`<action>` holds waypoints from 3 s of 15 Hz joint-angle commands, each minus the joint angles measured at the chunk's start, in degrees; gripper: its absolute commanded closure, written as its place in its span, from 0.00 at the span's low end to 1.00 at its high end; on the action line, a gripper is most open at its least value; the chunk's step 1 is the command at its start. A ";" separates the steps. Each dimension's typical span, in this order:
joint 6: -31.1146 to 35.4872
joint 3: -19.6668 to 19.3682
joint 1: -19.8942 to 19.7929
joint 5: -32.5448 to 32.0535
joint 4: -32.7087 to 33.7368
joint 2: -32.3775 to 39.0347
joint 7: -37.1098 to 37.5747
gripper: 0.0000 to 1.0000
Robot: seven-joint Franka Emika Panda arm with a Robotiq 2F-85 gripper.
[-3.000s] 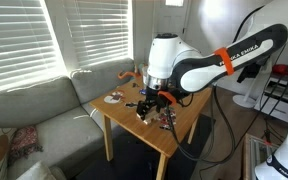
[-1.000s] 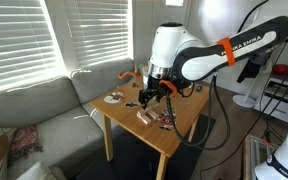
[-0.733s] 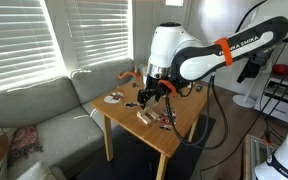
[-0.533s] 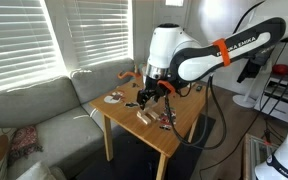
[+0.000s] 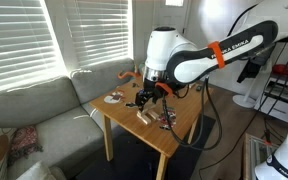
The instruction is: Pick up the bottom wooden block from the stacked blocks in a square and put it on the top stacked wooden block, pick up the two stacked blocks and turn them ninety degrees anticlockwise to stack them on the block to the left, pick up the block to the right and stack it on the three stacked blocks
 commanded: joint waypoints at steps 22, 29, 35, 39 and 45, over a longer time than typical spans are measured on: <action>1.72 -0.91 1.01 0.13 2.04 2.33 1.81 0.40; 1.19 -0.91 0.98 0.62 2.15 2.61 1.79 0.40; 1.37 -0.94 0.87 1.29 2.02 2.53 1.43 0.40; 1.40 -0.95 0.84 1.55 1.99 2.54 1.27 0.40; 1.61 -0.95 0.77 1.97 1.70 2.34 0.85 0.40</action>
